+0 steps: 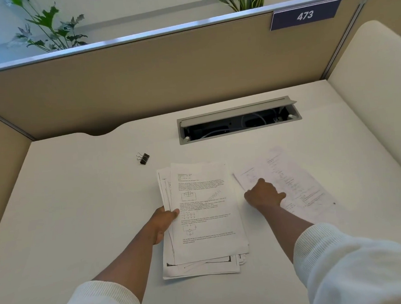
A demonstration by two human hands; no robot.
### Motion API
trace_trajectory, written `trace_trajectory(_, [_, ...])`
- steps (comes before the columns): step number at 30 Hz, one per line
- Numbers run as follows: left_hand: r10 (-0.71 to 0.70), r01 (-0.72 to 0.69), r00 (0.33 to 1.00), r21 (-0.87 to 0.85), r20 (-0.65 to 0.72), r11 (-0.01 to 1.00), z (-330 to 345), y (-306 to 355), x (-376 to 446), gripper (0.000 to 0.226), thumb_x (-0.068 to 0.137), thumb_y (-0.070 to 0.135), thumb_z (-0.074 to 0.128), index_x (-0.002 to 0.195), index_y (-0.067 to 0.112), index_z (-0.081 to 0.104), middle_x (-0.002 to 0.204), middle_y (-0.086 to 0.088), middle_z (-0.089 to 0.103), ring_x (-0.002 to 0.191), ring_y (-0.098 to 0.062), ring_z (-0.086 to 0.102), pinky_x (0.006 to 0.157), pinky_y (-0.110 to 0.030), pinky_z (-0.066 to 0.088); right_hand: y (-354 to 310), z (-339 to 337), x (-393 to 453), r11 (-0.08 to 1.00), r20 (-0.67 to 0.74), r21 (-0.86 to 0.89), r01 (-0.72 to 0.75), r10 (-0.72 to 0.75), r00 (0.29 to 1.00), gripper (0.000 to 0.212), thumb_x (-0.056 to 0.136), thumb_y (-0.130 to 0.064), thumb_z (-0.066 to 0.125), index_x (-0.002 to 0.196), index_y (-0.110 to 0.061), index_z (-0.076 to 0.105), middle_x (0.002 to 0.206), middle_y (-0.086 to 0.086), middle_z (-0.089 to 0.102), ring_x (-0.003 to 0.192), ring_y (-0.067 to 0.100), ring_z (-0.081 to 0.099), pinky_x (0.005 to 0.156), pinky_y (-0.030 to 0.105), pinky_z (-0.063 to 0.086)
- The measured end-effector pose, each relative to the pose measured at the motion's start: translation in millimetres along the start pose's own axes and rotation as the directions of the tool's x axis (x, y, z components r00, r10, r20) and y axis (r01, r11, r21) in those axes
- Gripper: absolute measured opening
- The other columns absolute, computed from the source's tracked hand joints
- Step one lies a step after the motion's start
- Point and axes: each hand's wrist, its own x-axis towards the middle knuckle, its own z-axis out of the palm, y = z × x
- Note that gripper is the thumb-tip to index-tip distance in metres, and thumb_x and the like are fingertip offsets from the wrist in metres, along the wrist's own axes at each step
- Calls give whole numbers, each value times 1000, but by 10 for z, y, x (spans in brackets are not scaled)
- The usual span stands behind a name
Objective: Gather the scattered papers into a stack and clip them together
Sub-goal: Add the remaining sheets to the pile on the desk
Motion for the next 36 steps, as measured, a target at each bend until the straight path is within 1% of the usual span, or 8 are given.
trace_trajectory(3, [-1,1,1000,-1,-8,1000,-13,18,-26,47,101,16,54,146,10,43,146,-6,50,133,-26,46,113,-35,29,26,-28,39,1000,-46,10,7,-6,999,39,85,-31,53,119,-13,51,117,7,59,117,28,50,100,45,31])
trace_trajectory(7, [-13,13,1000,-5,-14,1000,-39,13,-40,47,100,17,54,145,10,44,145,-6,52,132,-26,48,112,-35,30,180,-123,196,999,-80,6,-34,35,996,52,84,-33,60,128,-10,47,131,12,47,126,33,40,104,48,33])
trace_trajectory(12, [-11,11,1000,-6,-19,1000,-44,21,-46,46,101,16,53,145,10,44,145,-5,51,133,-25,47,113,-36,28,487,-296,454,998,-42,-33,-58,57,997,78,76,-40,72,137,-8,37,140,15,35,134,35,31,106,50,34])
trace_trajectory(16, [-17,17,999,-1,-27,1000,-42,19,-46,45,101,14,52,145,10,44,145,-5,51,134,-24,46,113,-34,28,646,-406,583,993,-7,-36,-109,108,994,97,62,-47,85,136,-7,37,138,16,36,133,35,33,105,51,35])
trace_trajectory(22, [-31,30,998,-7,-51,1000,-42,13,-54,46,101,14,52,146,9,43,145,-4,50,135,-24,44,114,-35,26,742,-397,659,988,13,-73,-135,137,991,108,55,-52,88,137,-8,34,139,16,31,134,36,31,107,54,33])
trace_trajectory(32, [-45,45,998,-12,-31,999,-45,16,-45,46,99,17,56,144,12,46,143,-3,53,131,-23,49,112,-35,29,672,-282,543,980,-14,-36,-198,197,980,106,53,-57,86,132,-9,34,132,14,44,127,33,38,99,48,34])
trace_trajectory(34, [-46,46,998,-10,-30,999,-47,21,-67,46,100,17,55,144,12,46,144,-3,53,132,-23,48,113,-35,28,652,-268,538,983,-35,31,-181,182,983,91,65,-46,83,131,-7,36,131,15,49,125,34,43,100,48,36])
trace_trajectory(36, [-46,46,998,-14,-33,999,-46,27,-92,46,100,17,55,144,12,45,144,-3,53,132,-23,48,113,-35,28,630,-276,530,987,-79,120,-105,115,990,59,80,-28,71,127,-5,43,126,17,54,119,37,51,97,47,43])
